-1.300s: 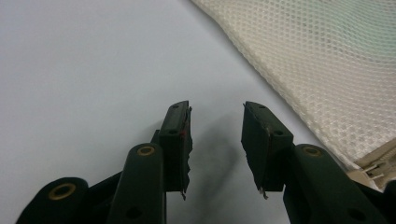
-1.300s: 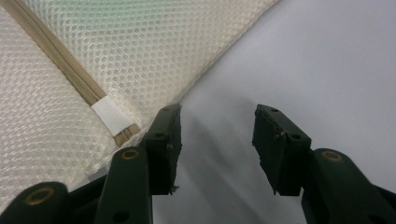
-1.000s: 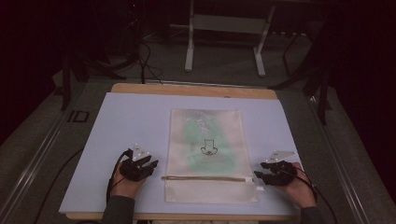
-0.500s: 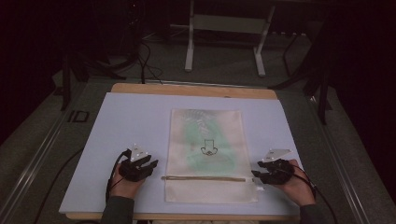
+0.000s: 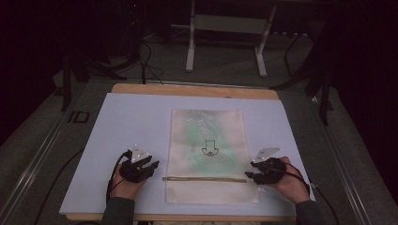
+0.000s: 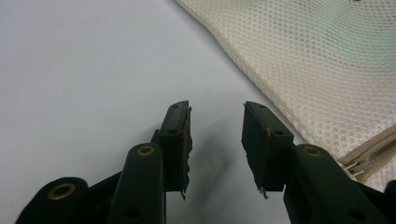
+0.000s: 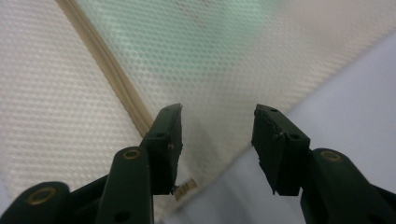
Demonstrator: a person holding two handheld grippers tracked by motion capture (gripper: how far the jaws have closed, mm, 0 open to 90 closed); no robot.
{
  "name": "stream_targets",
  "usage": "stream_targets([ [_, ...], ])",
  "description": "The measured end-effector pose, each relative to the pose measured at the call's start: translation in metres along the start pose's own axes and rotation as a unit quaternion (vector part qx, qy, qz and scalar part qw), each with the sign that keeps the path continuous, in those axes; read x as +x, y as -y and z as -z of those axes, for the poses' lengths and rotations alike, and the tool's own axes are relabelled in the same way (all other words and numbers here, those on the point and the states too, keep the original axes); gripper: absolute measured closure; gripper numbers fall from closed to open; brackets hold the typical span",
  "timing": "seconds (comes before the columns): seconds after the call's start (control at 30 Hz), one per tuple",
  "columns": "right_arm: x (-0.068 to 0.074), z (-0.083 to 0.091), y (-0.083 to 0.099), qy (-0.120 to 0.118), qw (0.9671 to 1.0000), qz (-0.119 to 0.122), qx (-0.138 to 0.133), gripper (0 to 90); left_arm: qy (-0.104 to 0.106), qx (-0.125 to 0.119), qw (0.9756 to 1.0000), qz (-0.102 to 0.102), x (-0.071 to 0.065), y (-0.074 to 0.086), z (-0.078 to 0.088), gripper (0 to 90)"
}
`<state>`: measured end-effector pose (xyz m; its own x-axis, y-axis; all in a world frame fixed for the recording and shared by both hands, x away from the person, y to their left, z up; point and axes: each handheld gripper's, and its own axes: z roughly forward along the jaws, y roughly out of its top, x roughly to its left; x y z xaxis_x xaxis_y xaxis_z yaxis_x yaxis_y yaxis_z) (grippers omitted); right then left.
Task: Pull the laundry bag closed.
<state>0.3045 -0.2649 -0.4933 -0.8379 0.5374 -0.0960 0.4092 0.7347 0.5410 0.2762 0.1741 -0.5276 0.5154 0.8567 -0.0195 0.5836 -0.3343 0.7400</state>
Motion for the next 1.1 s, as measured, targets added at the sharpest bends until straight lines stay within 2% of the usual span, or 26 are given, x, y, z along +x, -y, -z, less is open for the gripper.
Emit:
stream_targets([
  [0.17, 0.003, -0.004, -0.003, -0.011, 0.9999, 0.001, -0.006, 52.4, 0.000, -0.001, 1.0000, 0.000, 0.000, 0.000, 0.000, 61.1],
  [0.5, 0.015, -0.017, -0.016, -0.030, 0.9993, 0.022, -0.001, 51.5, 0.000, -0.002, 1.0000, -0.001, 0.000, 0.000, 0.000, 60.7],
  [1.1, 0.029, -0.027, -0.033, -0.049, 0.9974, 0.053, -0.001, 51.3, -0.002, -0.004, 1.0000, 0.001, 0.000, 0.000, 0.001, 60.4],
])
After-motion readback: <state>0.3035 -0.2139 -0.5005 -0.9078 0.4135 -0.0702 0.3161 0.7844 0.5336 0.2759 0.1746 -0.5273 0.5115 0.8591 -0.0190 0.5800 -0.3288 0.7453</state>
